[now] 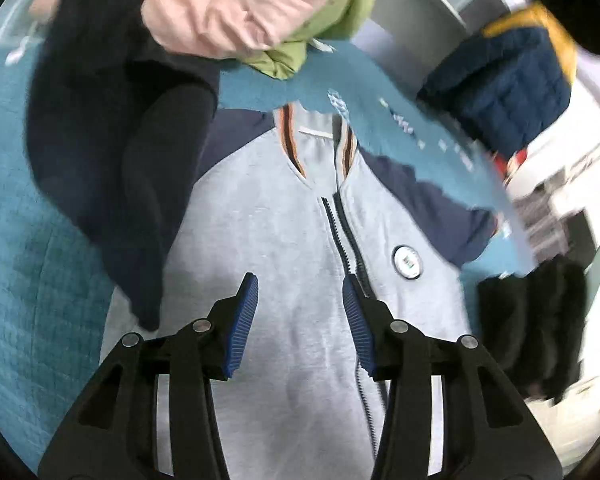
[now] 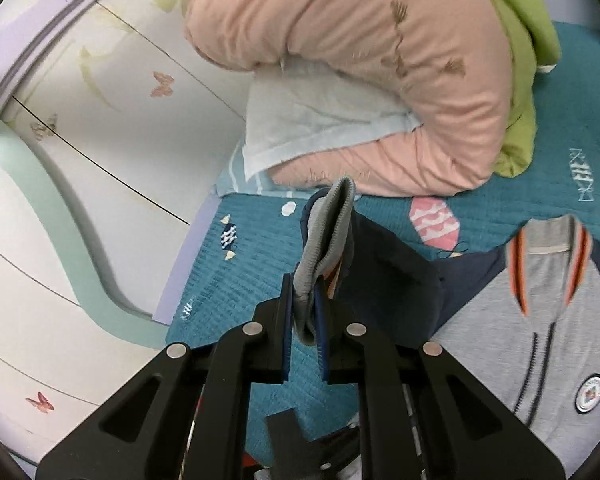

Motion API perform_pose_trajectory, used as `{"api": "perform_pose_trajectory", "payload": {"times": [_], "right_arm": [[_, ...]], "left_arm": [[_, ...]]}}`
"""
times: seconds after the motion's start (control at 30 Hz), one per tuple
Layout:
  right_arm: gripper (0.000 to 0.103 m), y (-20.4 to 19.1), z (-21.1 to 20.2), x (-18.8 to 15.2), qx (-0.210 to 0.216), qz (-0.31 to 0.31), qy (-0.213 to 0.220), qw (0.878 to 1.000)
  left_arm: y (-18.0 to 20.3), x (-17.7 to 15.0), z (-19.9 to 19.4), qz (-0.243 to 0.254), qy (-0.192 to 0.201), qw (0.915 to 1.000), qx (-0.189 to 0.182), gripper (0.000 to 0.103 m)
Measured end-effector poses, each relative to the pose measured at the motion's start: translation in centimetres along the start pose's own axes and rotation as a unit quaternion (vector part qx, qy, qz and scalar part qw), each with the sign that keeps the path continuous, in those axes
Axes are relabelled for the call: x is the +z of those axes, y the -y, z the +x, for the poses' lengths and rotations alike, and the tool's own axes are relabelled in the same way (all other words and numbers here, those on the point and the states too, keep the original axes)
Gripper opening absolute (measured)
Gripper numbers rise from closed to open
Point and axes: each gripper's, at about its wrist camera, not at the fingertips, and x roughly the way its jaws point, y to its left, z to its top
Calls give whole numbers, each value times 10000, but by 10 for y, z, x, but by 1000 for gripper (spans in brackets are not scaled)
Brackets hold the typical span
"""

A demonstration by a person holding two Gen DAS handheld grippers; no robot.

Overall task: Fold large clothes
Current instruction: 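Lift the sleeve with the right gripper and carry it across the jacket body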

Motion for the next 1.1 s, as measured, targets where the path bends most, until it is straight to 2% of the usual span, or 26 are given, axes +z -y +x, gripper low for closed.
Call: {"api": "perform_pose_trajectory", "payload": {"times": [0.07,0.13,0.17,0.23,0.27,0.33,0.37,0.43,0.53,0.57,0.63,0.77,0.8,0.87,0.97,1.1], "right_arm": [[9,3,-21,-3,34,8,77,10000],[9,8,-43,-3,-17,-23,173,9998],[9,11,-54,-3,-28,-23,230,9997],[9,19,-77,-5,-83,-43,332,9994],[9,24,-89,-6,-130,-54,387,9992],[9,34,-109,-7,-256,-56,474,9985],[9,41,-115,-9,-349,-55,506,9981],[9,62,-132,-12,-498,53,557,9972],[9,97,-149,-21,-845,316,564,9943],[9,109,-150,-26,-898,389,529,9938],[9,127,-148,-33,-1141,474,452,9913],[9,156,-149,-41,-1591,724,475,9835],[9,162,-150,-42,-1723,826,491,9803],[9,175,-156,-46,-1657,1019,559,9793],[9,182,-163,-51,-1842,972,583,9763],[9,210,-162,-57,-2449,1204,293,9616]], "left_arm": [[0,4,15,-11,-54,9976,694,59],[-6,7,26,-19,7,9915,1299,59],[-8,10,33,74,-20,9841,1776,59],[-8,11,36,311,106,9721,2322,59],[-10,11,38,411,148,9620,2695,59],[-17,8,37,386,250,9519,3028,59],[-21,5,38,293,249,9514,3055,59],[-33,-2,42,122,129,9575,2879,59],[-35,-9,39,166,240,9624,2701,60],[-35,-9,36,146,336,9664,2543,65],[-36,-12,26,49,502,9732,2246,67],[-34,-25,24,58,589,9752,2133,70],[-35,-29,27,51,542,9735,2222,69],[-36,-37,29,82,525,9751,2153,71],[-35,-41,32,147,544,9750,2150,73],[-26,-50,27,137,568,9823,1779,76]]}}
